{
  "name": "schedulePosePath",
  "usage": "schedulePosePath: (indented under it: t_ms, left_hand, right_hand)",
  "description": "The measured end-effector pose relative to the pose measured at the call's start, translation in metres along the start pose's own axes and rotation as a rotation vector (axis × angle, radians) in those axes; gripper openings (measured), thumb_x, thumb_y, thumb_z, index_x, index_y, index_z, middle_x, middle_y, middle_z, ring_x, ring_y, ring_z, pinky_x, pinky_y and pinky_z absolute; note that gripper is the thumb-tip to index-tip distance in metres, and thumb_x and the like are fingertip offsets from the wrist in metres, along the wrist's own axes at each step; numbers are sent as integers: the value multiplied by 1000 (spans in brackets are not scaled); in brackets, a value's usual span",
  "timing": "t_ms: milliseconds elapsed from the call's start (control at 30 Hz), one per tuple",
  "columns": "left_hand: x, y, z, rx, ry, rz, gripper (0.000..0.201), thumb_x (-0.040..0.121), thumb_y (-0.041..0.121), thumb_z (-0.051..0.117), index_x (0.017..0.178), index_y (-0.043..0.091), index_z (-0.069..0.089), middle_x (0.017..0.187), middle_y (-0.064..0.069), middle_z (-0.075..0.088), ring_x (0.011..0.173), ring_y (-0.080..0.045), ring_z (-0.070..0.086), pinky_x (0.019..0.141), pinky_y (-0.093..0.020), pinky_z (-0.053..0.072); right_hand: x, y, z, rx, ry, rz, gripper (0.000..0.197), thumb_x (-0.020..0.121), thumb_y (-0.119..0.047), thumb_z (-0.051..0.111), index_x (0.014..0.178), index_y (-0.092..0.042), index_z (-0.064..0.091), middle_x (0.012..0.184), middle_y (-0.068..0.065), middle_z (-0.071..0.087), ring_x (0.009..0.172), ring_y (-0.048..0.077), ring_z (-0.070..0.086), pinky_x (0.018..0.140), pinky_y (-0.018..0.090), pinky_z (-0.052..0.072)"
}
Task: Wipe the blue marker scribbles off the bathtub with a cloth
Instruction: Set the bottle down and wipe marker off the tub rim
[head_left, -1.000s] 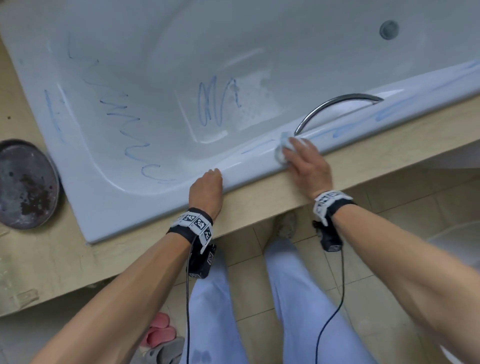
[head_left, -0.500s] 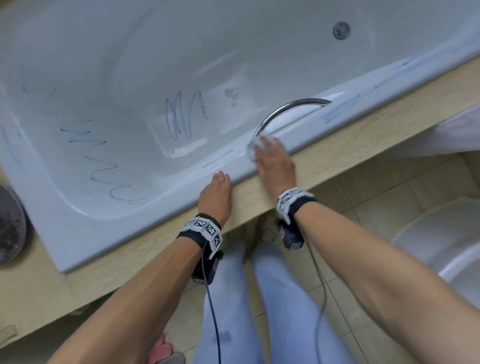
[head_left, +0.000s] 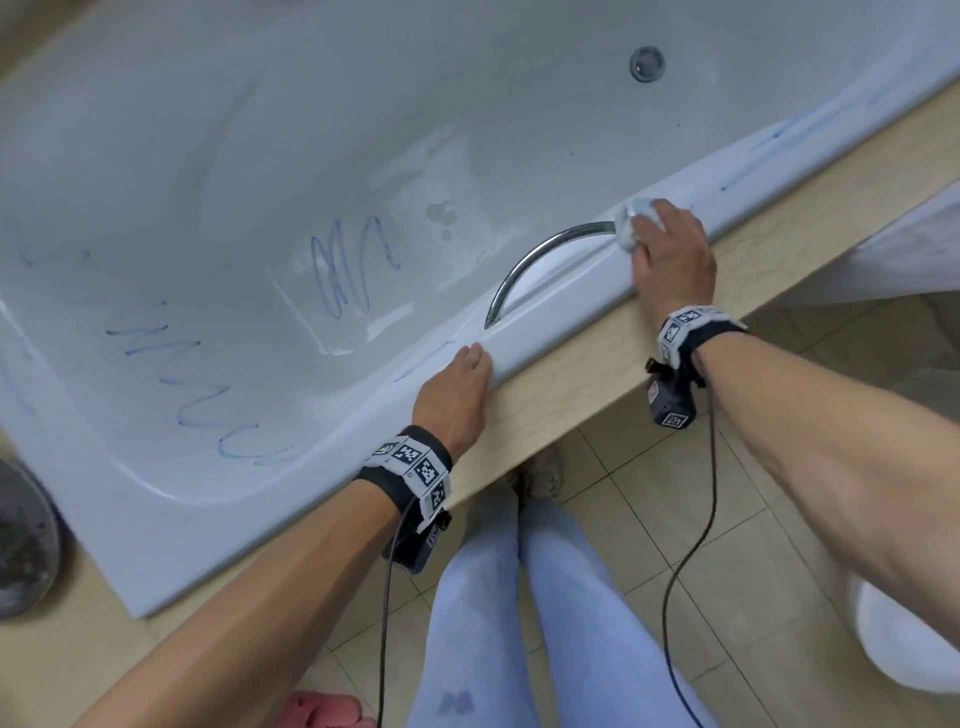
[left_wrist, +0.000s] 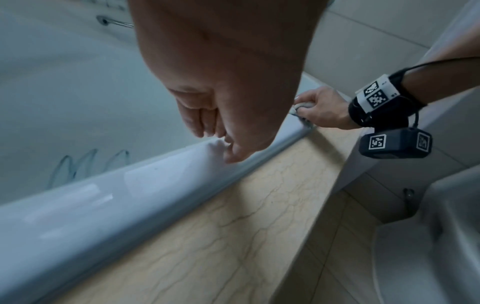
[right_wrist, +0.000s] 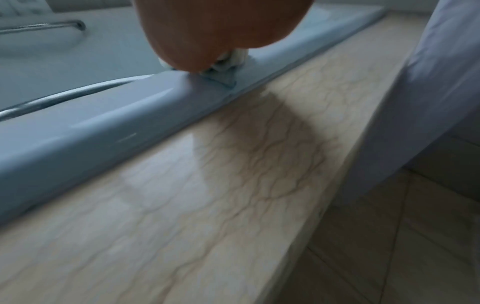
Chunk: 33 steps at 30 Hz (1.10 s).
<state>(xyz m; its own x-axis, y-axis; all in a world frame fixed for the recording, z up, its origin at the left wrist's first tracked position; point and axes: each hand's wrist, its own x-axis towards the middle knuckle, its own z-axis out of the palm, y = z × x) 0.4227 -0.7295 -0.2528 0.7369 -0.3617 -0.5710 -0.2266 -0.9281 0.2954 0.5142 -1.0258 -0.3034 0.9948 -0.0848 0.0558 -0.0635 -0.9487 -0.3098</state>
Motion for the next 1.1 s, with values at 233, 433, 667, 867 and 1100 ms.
schedulePosePath:
  t_ms: [233,433,667,867,1100]
  left_hand:
    - [23,27,-15,90,-101,-35,50,82,-8,49,131,2,46,134,-13,48,106,-30,58,73,-33,46]
    - [29,25,-26,131,-146,-22,45,85,-2,48,129,6,50,124,-10,55,103,-28,59,73,-33,46]
    - [42,75,-33,58,-103,-247,17,86,-7,45,89,9,52,107,-10,56,80,-25,54,63,-30,40]
    - [76,111,-15,-71,61,-179,47,84,-4,51,129,6,47,140,-6,45,127,-25,48,74,-33,50]
    - [116,146,-14,-44,28,-288,56,92,5,49,147,1,36,158,-12,32,143,-24,37,95,-37,49]
  right_hand:
    - [-54,-72,32,41,-77,-96,43,87,-7,66,128,-20,64,141,5,57,129,24,47,103,39,51]
    - [-69,-91,28,135,-239,-467,35,82,-5,71,113,-20,70,135,-1,62,121,31,58,85,38,57]
    - [12,47,13,48,-6,-255,44,84,-6,68,126,-18,67,138,9,61,121,33,55,106,39,44]
    - [81,129,-23,37,8,-23,32,91,-16,53,119,-19,67,142,4,57,125,34,52,95,43,52]
    - [27,54,15,156,-158,-155,38,93,-6,58,130,-10,66,142,12,58,135,32,49,117,41,35]
